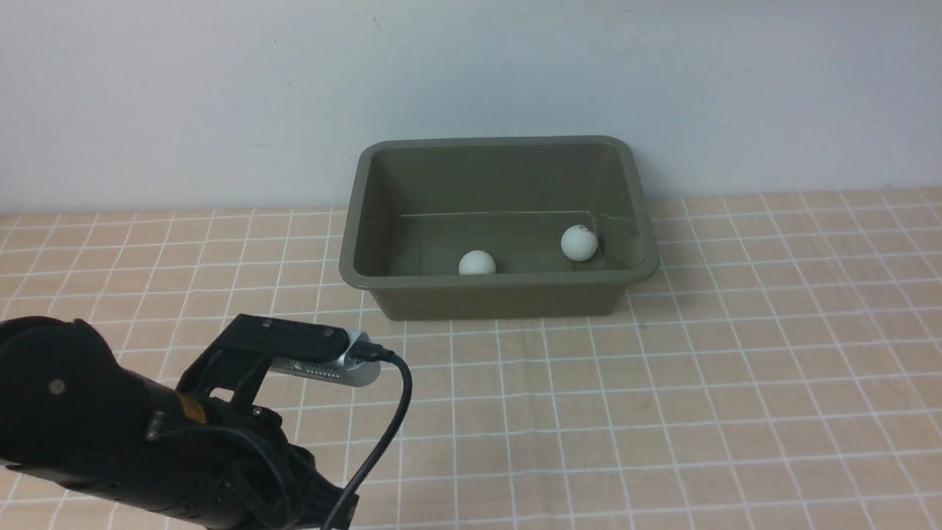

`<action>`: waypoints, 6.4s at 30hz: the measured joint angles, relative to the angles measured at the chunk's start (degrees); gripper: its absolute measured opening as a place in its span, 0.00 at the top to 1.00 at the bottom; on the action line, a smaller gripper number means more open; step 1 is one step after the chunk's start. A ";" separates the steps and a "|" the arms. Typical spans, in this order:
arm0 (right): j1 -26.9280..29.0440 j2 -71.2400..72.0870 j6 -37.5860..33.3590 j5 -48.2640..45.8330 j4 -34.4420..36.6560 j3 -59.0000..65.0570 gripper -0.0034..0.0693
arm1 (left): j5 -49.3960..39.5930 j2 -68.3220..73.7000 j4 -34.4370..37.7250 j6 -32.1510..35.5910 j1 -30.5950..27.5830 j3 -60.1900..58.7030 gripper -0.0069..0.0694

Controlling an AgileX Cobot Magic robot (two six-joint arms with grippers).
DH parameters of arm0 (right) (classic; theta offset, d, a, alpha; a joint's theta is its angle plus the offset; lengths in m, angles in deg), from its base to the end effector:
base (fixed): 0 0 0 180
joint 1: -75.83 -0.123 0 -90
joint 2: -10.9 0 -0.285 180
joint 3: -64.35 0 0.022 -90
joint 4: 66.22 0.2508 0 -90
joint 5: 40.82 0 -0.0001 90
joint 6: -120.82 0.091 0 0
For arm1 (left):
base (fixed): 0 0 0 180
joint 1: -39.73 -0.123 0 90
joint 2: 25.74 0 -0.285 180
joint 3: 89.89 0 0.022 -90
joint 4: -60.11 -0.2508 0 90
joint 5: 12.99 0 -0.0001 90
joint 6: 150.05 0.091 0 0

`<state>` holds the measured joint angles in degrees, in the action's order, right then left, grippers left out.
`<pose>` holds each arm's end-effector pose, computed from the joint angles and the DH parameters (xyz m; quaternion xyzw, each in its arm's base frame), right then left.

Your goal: Put the table tennis balls into the box on the light coffee tablecloth.

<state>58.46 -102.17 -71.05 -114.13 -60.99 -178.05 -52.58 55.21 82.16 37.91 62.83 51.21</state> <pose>0.3478 0.1171 0.5105 -0.2313 0.8511 0.0672 0.4664 0.1916 -0.1054 0.2171 0.1398 0.9635 -0.1680 0.1544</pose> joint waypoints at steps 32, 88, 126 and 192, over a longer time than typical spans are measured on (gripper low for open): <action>0.07 59.55 11.87 10.51 -20.87 73.09 0.97 | 7.83 2.29 -28.78 -16.56 -1.19 0.00 0.22; 0.07 61.23 14.31 8.49 -20.29 73.44 0.97 | -5.92 17.29 -23.36 -12.46 -1.66 31.68 0.49; 0.07 61.23 14.31 6.36 -18.79 73.44 0.97 | 12.56 48.38 -5.93 10.15 -1.60 55.81 0.43; 0.09 85.30 24.18 34.66 -19.63 113.52 0.97 | 15.80 -37.46 -6.00 12.82 -1.80 -11.01 1.00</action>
<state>58.54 -16.87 -46.87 -79.47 -80.63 -64.53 -36.78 17.76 76.16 50.72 61.03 40.20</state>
